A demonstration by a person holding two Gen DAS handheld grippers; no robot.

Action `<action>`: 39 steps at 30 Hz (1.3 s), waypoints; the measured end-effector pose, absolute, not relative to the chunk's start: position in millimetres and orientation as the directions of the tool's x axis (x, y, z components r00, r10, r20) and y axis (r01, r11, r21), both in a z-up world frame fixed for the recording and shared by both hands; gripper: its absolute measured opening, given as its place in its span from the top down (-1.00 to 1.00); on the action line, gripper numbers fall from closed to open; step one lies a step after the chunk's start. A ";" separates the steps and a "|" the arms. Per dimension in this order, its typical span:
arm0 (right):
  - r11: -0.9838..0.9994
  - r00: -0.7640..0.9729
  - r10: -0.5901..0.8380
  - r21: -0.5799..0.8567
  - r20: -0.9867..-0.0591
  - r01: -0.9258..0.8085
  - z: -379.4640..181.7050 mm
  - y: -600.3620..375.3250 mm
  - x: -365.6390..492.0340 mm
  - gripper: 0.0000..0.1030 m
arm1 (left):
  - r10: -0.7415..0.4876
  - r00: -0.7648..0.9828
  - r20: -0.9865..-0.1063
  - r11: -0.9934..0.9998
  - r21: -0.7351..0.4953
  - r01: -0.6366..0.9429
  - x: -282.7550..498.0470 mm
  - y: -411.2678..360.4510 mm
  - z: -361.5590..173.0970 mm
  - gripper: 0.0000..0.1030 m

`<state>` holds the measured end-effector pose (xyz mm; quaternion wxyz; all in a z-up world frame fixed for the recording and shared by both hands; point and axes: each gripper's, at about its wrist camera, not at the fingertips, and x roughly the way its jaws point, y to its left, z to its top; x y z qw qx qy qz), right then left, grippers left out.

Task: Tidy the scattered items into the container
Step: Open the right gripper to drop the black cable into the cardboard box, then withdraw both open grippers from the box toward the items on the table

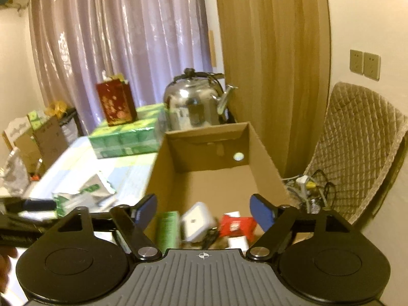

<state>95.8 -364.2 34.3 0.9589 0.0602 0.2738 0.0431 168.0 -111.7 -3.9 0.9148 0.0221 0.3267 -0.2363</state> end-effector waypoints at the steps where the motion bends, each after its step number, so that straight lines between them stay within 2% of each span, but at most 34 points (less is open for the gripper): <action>1: 0.987 0.848 0.127 0.150 -0.515 -0.057 38.3 -359.4 90.2 -0.69 | -0.402 0.685 -0.608 0.895 -0.100 0.436 162.6 -105.6 -3.5 -0.85; 7: 0.983 0.841 0.176 0.137 -0.511 -0.122 49.0 -321.4 61.5 -0.80 | -0.347 0.710 -0.612 0.922 -0.083 0.379 133.0 -64.6 -3.0 -0.97; 12: 0.978 0.822 0.207 0.143 -0.530 -0.154 41.6 -287.8 41.9 -0.95 | -0.308 0.716 -0.626 0.931 -0.043 0.363 108.4 -34.9 -1.1 -0.97; 24: 0.965 0.722 0.259 0.141 -0.642 -0.220 12.4 -220.1 30.2 -0.96 | -0.233 0.731 -0.641 0.965 -0.056 0.258 78.3 34.3 3.3 -0.97; 39: 0.954 0.655 0.292 0.164 -0.697 -0.250 -13.3 -182.8 30.6 -0.96 | -0.204 0.724 -0.659 0.975 -0.074 0.208 70.7 71.7 -3.8 -0.97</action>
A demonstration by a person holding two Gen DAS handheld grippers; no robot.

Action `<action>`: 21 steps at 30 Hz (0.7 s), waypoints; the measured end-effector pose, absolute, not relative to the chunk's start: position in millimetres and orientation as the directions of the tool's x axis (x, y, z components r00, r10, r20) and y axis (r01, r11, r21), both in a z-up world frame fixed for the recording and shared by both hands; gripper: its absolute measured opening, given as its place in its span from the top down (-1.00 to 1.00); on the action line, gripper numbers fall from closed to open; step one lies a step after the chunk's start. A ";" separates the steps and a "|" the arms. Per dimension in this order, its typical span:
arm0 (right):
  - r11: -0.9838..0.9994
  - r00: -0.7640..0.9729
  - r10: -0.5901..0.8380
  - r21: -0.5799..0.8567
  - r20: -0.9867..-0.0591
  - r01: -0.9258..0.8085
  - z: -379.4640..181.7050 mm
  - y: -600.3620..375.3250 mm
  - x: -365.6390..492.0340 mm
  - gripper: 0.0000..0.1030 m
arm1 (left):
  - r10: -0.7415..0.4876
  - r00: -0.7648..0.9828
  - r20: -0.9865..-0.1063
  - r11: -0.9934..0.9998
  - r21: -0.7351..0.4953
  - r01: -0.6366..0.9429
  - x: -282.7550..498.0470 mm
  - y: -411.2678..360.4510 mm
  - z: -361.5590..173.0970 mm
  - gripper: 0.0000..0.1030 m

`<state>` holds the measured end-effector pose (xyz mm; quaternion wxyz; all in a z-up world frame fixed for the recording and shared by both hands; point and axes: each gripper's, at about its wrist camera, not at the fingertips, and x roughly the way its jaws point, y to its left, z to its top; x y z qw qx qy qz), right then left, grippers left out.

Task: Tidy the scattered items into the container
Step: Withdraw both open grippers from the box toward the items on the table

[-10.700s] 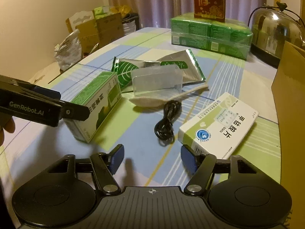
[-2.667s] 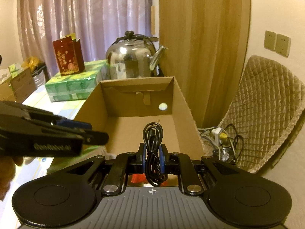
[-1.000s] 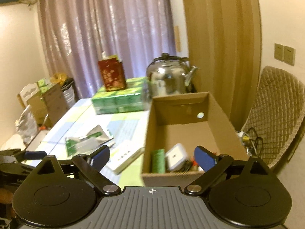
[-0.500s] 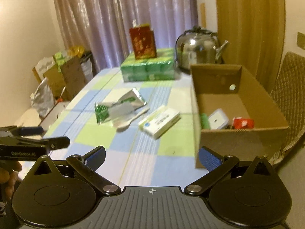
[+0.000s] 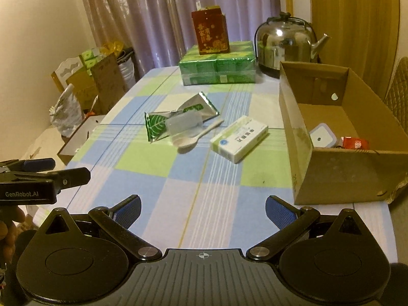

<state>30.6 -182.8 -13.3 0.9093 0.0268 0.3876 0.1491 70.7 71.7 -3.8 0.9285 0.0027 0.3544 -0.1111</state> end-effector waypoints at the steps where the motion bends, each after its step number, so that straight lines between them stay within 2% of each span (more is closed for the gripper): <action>1: 0.955 0.655 0.289 0.163 -0.698 -0.248 -13.4 -182.5 31.0 -0.96 | -0.207 0.723 -0.659 0.975 -0.074 0.211 71.2 71.2 -4.5 -0.97; 21: 0.959 0.634 0.277 0.168 -0.722 -0.227 -24.6 -182.0 33.3 -0.96 | -0.234 0.692 -0.683 0.968 -0.093 0.235 76.2 66.2 -17.8 -0.97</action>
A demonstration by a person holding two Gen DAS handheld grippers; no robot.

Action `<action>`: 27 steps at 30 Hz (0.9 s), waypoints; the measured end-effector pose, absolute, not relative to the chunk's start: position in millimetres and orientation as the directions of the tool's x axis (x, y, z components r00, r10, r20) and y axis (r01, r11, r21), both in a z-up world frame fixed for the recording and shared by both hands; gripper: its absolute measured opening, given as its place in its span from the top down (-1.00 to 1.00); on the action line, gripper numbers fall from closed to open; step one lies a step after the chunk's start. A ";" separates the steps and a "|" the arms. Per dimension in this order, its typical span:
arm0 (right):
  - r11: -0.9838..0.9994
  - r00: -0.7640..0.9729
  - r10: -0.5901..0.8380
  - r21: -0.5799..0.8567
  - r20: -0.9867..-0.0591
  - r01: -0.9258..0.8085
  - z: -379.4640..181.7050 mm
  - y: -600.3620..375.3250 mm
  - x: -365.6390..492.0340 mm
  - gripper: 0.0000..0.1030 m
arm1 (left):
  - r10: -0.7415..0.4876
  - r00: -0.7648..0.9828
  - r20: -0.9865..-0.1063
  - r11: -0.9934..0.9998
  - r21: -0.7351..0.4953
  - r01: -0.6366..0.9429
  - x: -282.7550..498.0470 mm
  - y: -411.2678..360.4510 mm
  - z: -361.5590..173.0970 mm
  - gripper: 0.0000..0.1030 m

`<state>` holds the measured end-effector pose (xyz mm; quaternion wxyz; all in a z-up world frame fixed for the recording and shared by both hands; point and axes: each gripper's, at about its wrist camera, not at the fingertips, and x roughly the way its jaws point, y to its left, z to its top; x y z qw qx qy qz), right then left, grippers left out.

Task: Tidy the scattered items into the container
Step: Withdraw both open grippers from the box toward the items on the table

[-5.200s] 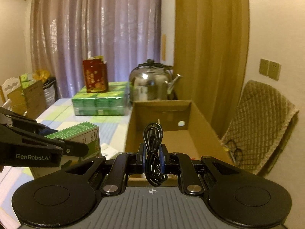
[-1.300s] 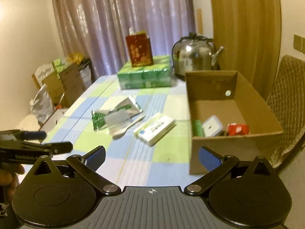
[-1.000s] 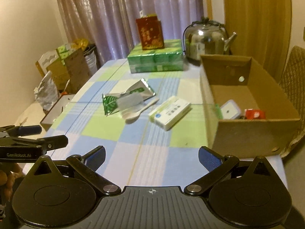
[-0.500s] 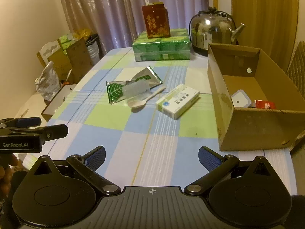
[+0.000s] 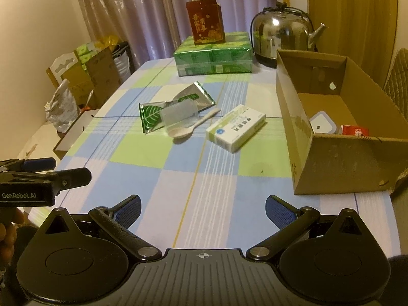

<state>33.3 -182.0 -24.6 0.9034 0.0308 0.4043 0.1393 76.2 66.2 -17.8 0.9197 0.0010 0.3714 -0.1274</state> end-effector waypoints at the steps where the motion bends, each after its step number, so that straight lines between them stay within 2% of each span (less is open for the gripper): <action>1: 0.959 0.633 0.278 0.170 -0.723 -0.227 -25.2 -182.2 33.5 -0.96 | -0.233 0.691 -0.684 0.968 -0.091 0.235 76.6 65.7 -18.1 -0.97; 10: 0.959 0.630 0.279 0.178 -0.725 -0.220 -29.1 -183.7 38.4 -0.96 | -0.265 0.666 -0.697 0.957 -0.102 0.273 83.5 60.6 -20.5 -0.97; 19: 0.958 0.636 0.280 0.162 -0.719 -0.239 -36.3 -173.0 64.7 -0.96 | -0.248 0.665 -0.705 0.952 -0.048 0.304 110.3 59.3 -28.9 -0.97; 27: 0.968 0.669 0.251 0.172 -0.700 -0.183 -55.8 -172.2 128.0 -0.96 | -0.304 0.628 -0.717 0.900 0.001 0.436 161.4 49.0 -55.3 -0.91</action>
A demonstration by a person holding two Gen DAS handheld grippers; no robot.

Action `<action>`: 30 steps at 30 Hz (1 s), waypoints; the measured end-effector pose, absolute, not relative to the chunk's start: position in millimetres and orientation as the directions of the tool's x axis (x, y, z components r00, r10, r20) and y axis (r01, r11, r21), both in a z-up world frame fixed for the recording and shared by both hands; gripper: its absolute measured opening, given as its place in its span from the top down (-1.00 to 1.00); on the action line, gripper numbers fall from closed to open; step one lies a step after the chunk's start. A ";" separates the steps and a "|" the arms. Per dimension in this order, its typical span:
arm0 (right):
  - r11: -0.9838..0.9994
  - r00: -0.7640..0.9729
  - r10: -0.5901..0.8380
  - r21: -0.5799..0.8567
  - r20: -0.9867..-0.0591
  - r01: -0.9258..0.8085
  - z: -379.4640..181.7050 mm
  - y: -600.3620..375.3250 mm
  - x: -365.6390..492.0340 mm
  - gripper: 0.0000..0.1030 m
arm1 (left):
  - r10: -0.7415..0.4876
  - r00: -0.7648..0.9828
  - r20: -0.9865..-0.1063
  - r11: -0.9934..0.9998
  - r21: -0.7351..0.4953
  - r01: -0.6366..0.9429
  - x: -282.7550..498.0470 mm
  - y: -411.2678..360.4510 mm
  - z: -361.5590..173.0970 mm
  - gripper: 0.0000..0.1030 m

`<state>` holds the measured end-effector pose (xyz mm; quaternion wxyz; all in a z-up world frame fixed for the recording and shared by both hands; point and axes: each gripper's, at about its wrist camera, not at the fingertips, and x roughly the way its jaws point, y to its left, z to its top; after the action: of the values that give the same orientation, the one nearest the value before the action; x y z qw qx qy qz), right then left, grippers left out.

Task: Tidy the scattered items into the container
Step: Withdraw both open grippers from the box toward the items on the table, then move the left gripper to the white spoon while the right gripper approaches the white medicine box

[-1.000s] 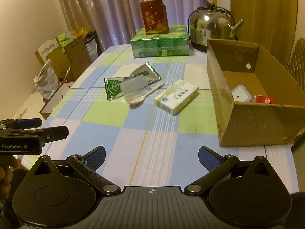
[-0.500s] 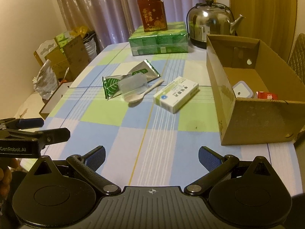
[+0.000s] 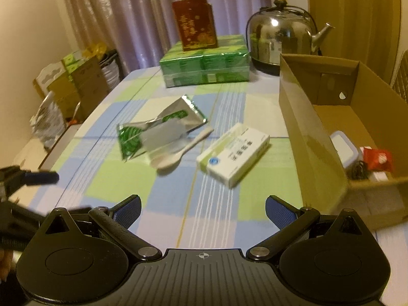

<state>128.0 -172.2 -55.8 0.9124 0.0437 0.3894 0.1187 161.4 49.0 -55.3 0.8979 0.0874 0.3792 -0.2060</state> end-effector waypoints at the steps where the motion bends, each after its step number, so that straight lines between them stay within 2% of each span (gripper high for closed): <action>1: 0.968 0.670 0.249 0.172 -0.700 -0.180 -60.0 -171.7 136.7 -0.96 | -0.318 0.619 -0.718 0.890 -0.002 0.455 169.1 46.5 -59.2 -0.86; 5: 0.970 0.670 0.245 0.171 -0.701 -0.175 -75.6 -168.1 166.7 -0.95 | -0.353 0.591 -0.725 0.854 0.009 0.520 196.0 34.0 -75.2 -0.64; 7: 0.971 0.669 0.240 0.167 -0.703 -0.173 -83.1 -165.7 181.0 -0.89 | -0.372 0.580 -0.724 0.838 0.006 0.545 208.4 28.6 -82.3 -0.54; 9: 0.972 0.672 0.236 0.166 -0.702 -0.168 -89.4 -164.2 193.5 -0.79 | -0.385 0.575 -0.722 0.830 0.002 0.558 219.6 23.7 -89.9 -0.51; 13: 0.976 0.677 0.218 0.167 -0.703 -0.141 -101.0 -164.1 217.2 -0.77 | -0.393 0.571 -0.721 0.820 0.007 0.573 238.4 17.4 -102.9 -0.46; 18: 0.981 0.668 0.194 0.148 -0.718 -0.126 -112.8 -163.1 236.5 -0.76 | -0.390 0.558 -0.732 0.820 -0.001 0.572 256.8 11.4 -118.2 -0.25; 20: 0.982 0.669 0.188 0.144 -0.719 -0.121 -116.0 -163.7 240.7 -0.75 | -0.387 0.550 -0.740 0.820 -0.004 0.572 261.9 8.3 -124.4 -0.09; 30: 0.986 0.668 0.166 0.129 -0.725 -0.105 -129.5 -164.6 258.5 -0.68 | -0.370 0.559 -0.742 0.848 -0.023 0.529 282.0 -0.6 -141.3 0.08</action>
<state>258.5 -164.6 -129.5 0.9125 0.0383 0.4004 0.0741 282.0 -0.6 -141.3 0.8771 0.1016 0.3934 -0.2563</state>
